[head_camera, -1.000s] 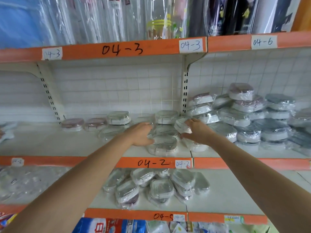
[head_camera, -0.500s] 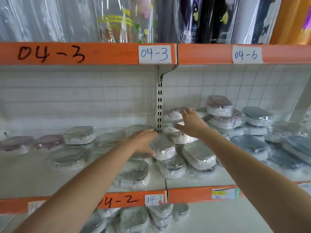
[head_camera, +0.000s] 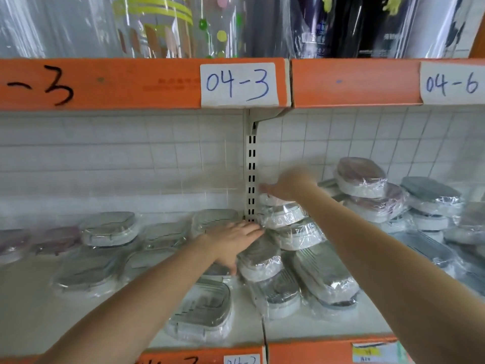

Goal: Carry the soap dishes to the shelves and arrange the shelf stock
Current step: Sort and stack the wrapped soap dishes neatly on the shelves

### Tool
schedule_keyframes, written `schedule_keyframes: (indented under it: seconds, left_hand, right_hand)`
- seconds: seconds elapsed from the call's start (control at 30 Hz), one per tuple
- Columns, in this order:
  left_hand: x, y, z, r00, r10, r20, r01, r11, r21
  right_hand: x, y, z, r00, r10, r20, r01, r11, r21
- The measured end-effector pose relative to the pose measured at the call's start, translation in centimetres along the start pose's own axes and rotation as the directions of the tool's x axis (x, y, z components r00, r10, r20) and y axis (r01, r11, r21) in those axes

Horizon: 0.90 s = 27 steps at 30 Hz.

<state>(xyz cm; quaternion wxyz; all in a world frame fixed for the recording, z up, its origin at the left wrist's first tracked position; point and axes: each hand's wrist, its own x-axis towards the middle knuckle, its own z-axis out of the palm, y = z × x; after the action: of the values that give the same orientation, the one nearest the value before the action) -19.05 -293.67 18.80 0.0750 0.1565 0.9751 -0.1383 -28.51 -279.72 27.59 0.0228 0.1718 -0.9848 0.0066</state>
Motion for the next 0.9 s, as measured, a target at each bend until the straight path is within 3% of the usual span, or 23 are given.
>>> schedule_keyframes:
  seconds: [0.23, 0.5, 0.7, 0.9]
  left_hand:
    - [0.4, -0.4, 0.0, 1.000, 0.008, -0.026, -0.010, 0.998, -0.059]
    - [-0.2, -0.3, -0.9, 0.998, 0.035, -0.060, -0.037, 0.999, -0.031]
    - [-1.6, 0.5, -1.8, 0.997, -0.062, -0.048, 0.051, 0.978, -0.201]
    - [-4.3, 1.2, -2.6, 0.982, -0.175, -0.072, 0.151, 0.954, -0.261]
  right_hand:
    - [1.0, 0.0, 0.8, 0.999, 0.038, 0.027, -0.037, 0.999, -0.029]
    - [-0.8, 1.6, -0.2, 0.992, 0.002, -0.124, 0.003, 0.999, 0.037]
    - [-3.5, 3.6, -0.5, 0.977, -0.020, -0.214, 0.044, 0.993, 0.110]
    - [-6.1, 4.2, -0.5, 0.985, 0.025, -0.170, 0.027, 0.955, 0.296]
